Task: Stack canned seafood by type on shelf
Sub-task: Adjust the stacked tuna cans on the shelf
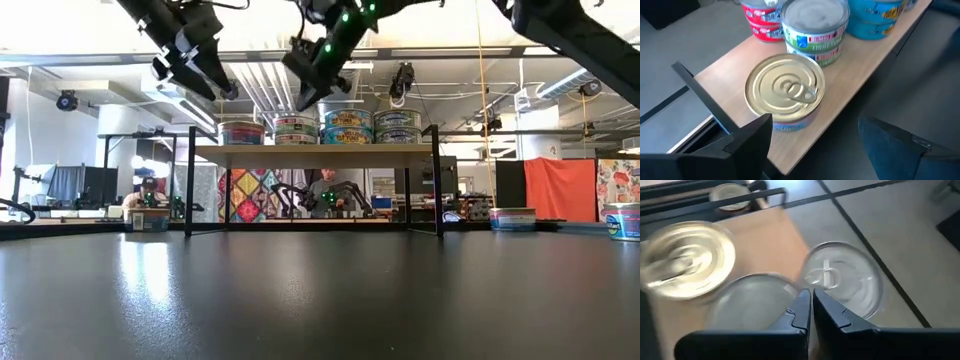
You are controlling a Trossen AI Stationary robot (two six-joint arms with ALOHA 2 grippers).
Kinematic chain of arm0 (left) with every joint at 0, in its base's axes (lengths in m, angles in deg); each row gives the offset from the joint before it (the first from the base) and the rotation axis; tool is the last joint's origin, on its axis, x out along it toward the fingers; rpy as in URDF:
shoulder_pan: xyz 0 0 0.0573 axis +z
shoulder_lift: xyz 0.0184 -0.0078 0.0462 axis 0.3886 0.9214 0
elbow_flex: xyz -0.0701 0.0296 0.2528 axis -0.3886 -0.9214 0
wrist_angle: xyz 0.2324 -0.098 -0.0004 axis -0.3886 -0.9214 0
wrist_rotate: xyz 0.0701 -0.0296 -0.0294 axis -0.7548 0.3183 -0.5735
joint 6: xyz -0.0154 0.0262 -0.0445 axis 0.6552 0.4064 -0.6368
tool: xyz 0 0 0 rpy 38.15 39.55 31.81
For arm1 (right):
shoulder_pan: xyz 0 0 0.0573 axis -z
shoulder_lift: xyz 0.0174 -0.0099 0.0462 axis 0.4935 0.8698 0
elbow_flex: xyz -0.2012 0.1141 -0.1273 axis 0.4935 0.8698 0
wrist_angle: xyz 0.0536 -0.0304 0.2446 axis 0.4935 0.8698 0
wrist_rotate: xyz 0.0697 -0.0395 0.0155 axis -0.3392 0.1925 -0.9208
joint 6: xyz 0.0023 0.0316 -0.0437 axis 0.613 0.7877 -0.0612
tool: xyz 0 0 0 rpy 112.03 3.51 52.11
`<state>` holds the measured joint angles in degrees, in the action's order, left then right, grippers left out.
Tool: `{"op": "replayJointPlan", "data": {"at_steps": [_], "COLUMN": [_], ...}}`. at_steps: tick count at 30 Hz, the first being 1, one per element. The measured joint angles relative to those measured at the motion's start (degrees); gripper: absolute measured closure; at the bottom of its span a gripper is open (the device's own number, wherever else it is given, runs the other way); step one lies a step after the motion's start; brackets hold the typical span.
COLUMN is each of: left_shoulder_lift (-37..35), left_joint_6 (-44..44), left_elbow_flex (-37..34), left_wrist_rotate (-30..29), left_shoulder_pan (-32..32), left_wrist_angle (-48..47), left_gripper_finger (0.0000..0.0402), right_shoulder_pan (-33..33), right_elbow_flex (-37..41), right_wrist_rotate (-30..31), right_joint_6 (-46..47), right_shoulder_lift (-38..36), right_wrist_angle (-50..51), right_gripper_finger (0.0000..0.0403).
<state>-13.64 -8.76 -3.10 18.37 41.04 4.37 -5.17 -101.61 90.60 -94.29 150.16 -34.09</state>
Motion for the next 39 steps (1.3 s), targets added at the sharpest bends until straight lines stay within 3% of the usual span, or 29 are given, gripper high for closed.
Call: {"op": "replayJointPlan", "data": {"at_steps": [7, 13, 21, 33, 39], "left_shoulder_lift": [-0.46, -2.46, -3.23, -3.16, -2.54], "left_joint_6": [-0.09, -1.64, -0.94, 0.33, 0.37], "left_elbow_flex": [0.23, 0.70, 0.70, 0.70, 0.68], "left_wrist_rotate": [0.12, 0.12, 0.29, -3.48, 2.15], "left_shoulder_pan": [0.00, 0.00, 0.00, 0.07, -0.02], "left_wrist_angle": [1.23, 0.89, -2.45, -2.05, -2.07], "left_gripper_finger": [0.0123, 0.0123, 0.0123, 0.0123, 0.0123], "right_shoulder_pan": [5.11, 7.82, 7.57, 3.98, 3.57], "right_elbow_flex": [0.17, 0.15, 0.00, -0.15, -0.04], "right_wrist_rotate": [-2.56, -5.14, -11.34, -11.62, -11.61], "right_joint_6": [1.33, 2.77, 3.54, 3.50, 4.16], "right_shoulder_lift": [3.54, 4.22, 4.27, 3.15, 1.89], "right_wrist_angle": [-7.32, -7.11, -1.81, 2.53, 2.69], "right_gripper_finger": [0.0390, 0.0390, 0.0390, 0.0390, 0.0390]}}
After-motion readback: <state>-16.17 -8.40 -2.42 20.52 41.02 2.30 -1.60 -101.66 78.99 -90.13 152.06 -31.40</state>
